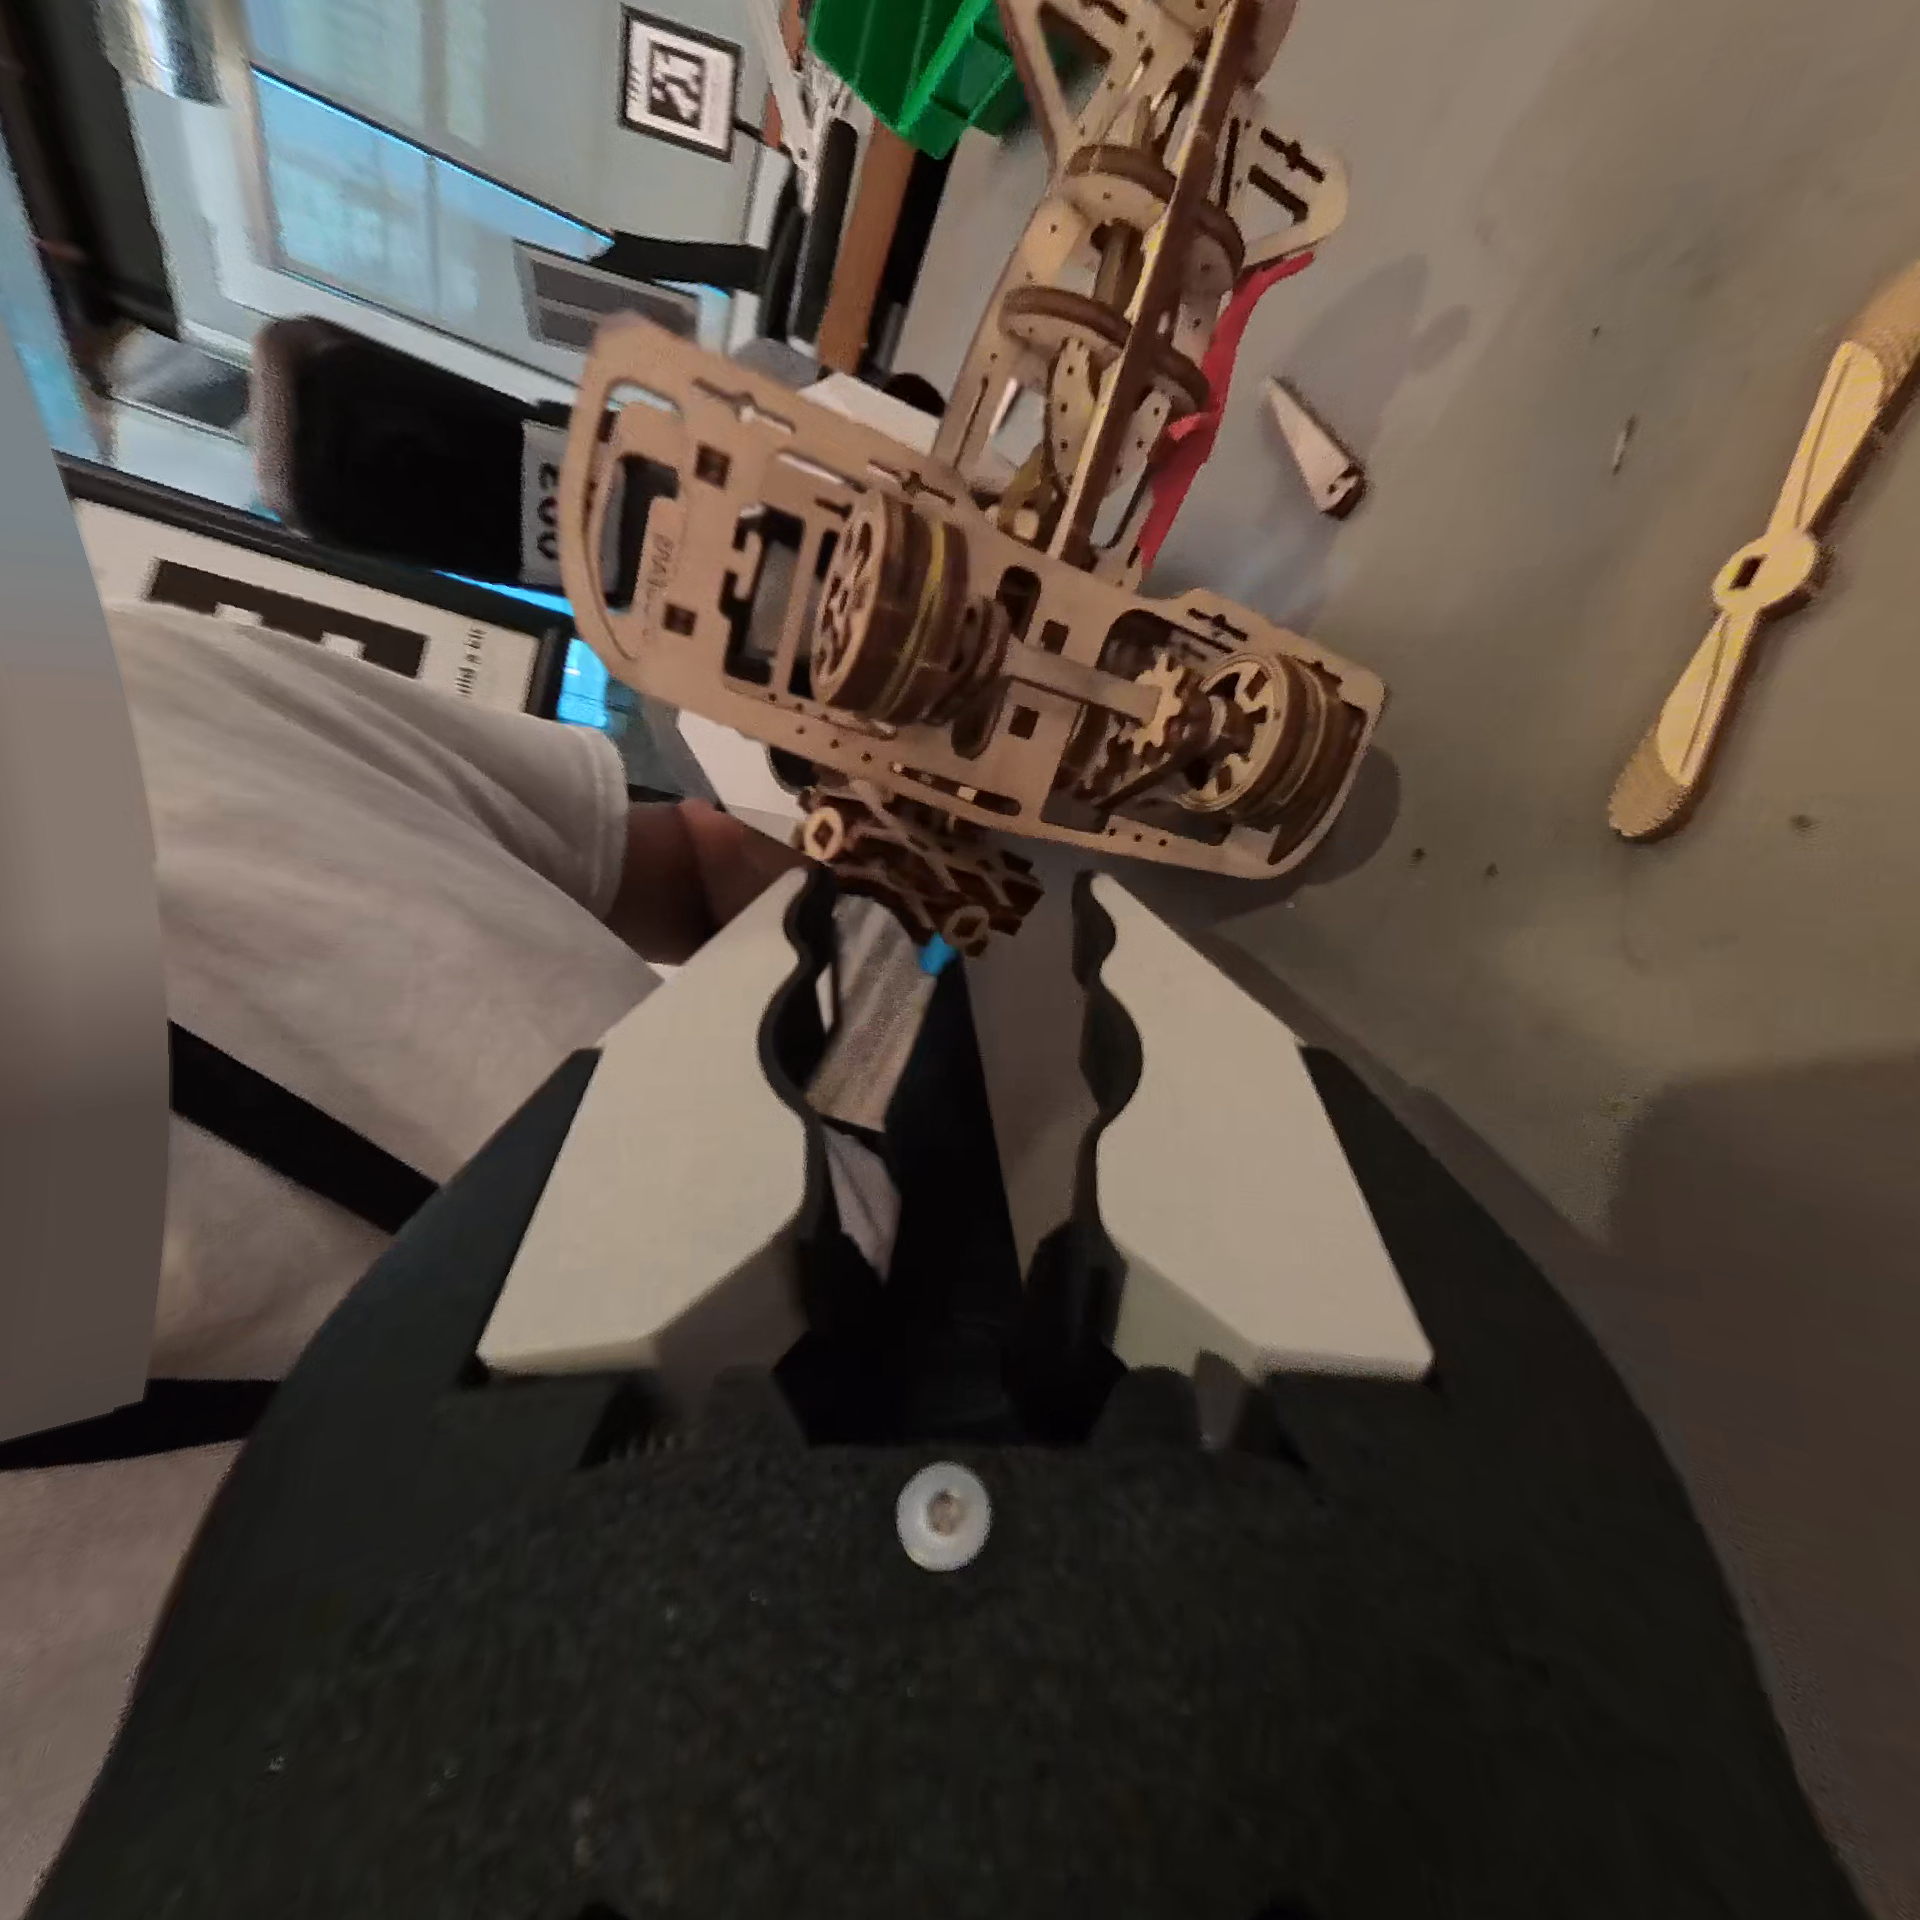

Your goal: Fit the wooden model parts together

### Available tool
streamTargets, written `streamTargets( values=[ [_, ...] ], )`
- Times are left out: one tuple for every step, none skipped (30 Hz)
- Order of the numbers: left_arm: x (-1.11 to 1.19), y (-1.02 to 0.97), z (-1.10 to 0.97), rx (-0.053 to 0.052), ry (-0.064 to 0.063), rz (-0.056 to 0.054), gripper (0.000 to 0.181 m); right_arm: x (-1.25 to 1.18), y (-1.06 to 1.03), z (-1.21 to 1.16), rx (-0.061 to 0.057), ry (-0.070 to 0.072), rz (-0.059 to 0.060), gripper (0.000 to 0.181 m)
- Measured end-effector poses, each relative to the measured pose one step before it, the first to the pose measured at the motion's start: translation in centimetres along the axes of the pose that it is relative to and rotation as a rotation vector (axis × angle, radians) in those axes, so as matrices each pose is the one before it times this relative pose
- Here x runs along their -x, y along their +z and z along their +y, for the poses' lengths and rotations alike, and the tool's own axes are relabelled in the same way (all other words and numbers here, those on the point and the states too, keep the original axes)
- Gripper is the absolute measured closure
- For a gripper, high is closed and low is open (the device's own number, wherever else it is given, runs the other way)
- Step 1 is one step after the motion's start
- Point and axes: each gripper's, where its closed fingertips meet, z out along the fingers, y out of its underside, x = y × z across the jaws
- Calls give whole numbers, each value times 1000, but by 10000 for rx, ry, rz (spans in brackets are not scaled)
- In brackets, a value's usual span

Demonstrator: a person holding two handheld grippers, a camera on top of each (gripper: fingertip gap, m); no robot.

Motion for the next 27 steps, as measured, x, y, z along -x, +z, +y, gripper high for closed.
streamTargets(
  values=[
    [-58,-20,-12,-7,-3,41,121,179,-104,-84,-59,169,-232,137],
    [-10,-12,3,-1,6,7,121,128,-108,-38,-39,79,-168,141],
    [-51,7,0,1,28,15,121,47,-22,46,4,78,-110,142],
    [-19,3,-5,-4,18,7,121,11,29,-10,-35,159,-102,142],
    [-10,-29,-23,-17,-43,41,121,49,24,19,-6,166,-125,142],
    [-57,-54,-48,-35,-62,109,121,88,41,57,33,144,-154,142],
    [-53,-46,-54,-37,-34,100,121,54,42,78,46,135,-110,143],
    [-66,3,22,14,-20,105,119,-11,50,88,74,5,-20,143],
    [-66,25,90,79,17,115,118,-46,22,37,51,-151,75,143],
    [88,-29,-4,27,22,-15,120,-13,8,-16,33,-255,136,143],
    [21,14,26,30,-32,27,120,-24,-20,-23,65,-321,183,143],
    [37,39,13,20,-72,22,120,-28,-66,-141,9,-290,200,144],
    [57,33,-3,32,-88,2,119,-19,-44,-97,39,-276,176,143],
    [38,10,14,49,-51,20,119,-4,-37,-70,57,-270,165,143],
    [46,9,26,58,-12,9,118,-19,-21,-76,40,-271,176,143],
    [11,-22,26,73,15,10,118,2,0,11,95,-237,147,143],
    [-24,-7,35,72,66,11,118,-3,-30,12,95,-158,121,143],
    [-43,-6,38,63,95,-12,118,5,-3,63,120,-97,87,143],
    [-54,-14,28,62,108,-4,118,14,13,74,122,-74,58,143],
    [-12,-7,26,36,82,-30,118,-28,-27,22,76,-77,66,143],
    [0,3,-20,-8,3,-14,118,-15,-46,-6,50,-53,37,144],
    [2,-34,-96,-58,-36,0,120,28,-155,-171,-81,-40,-41,153],
    [102,5,-9,-13,-85,-58,120,-48,-137,-119,-59,90,-25,153],
    [11,17,-6,-27,-22,-5,120,-21,-108,-42,-25,133,-64,151],
    [-3,1,5,-17,33,-29,120,-42,-88,11,-28,106,-52,147],
    [-13,-3,8,-8,67,-47,120,111,-56,30,-46,96,-159,140],
    [-3,17,8,-1,87,-69,120,128,-21,113,-38,227,-184,133]
  ],
)
